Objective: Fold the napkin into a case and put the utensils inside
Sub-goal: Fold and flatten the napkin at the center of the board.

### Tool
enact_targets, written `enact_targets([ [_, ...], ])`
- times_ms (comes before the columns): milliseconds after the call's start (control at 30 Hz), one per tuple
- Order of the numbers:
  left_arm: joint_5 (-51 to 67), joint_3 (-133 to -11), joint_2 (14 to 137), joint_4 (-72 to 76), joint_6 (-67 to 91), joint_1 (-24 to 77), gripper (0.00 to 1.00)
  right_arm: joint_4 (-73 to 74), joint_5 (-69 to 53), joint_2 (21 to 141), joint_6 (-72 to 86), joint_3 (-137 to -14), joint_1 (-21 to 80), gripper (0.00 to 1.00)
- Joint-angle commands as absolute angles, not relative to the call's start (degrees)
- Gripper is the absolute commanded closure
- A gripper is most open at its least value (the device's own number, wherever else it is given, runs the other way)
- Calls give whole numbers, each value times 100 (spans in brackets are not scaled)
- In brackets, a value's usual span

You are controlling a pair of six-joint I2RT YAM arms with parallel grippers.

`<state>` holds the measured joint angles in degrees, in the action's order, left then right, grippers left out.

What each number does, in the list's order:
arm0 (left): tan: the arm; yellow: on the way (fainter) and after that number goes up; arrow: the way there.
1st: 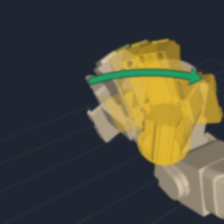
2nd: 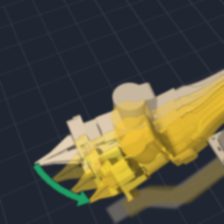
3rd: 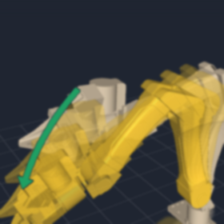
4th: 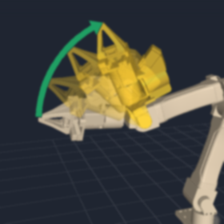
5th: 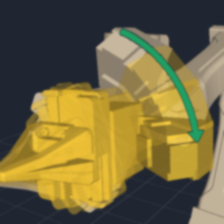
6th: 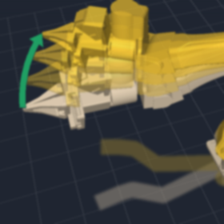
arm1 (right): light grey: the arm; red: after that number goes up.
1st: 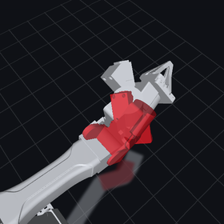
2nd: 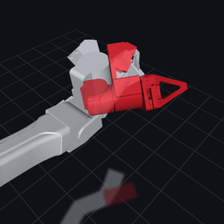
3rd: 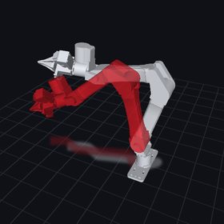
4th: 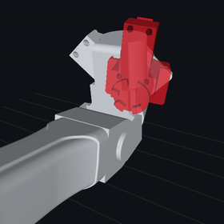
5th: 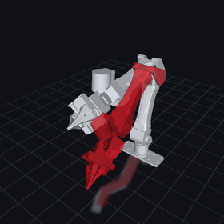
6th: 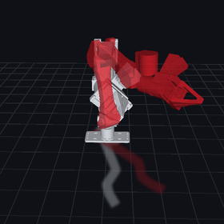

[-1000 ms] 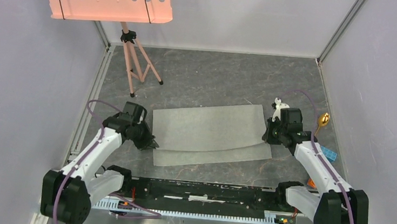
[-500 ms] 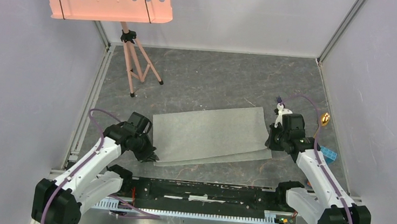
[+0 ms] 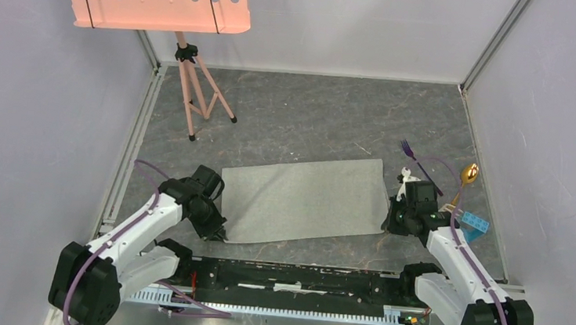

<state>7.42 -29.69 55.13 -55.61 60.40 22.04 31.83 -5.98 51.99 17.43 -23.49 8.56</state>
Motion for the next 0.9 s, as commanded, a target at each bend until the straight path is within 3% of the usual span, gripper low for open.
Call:
enact_targets([
  [0, 518, -2997, 5728, -5634, 6305, 2297, 98, 2783, -512, 5318, 1898, -2311, 837, 100],
  [867, 303, -3003, 6311, -5211, 6606, 2742, 98, 2707, -112, 5428, 1760, -2616, 838, 100],
])
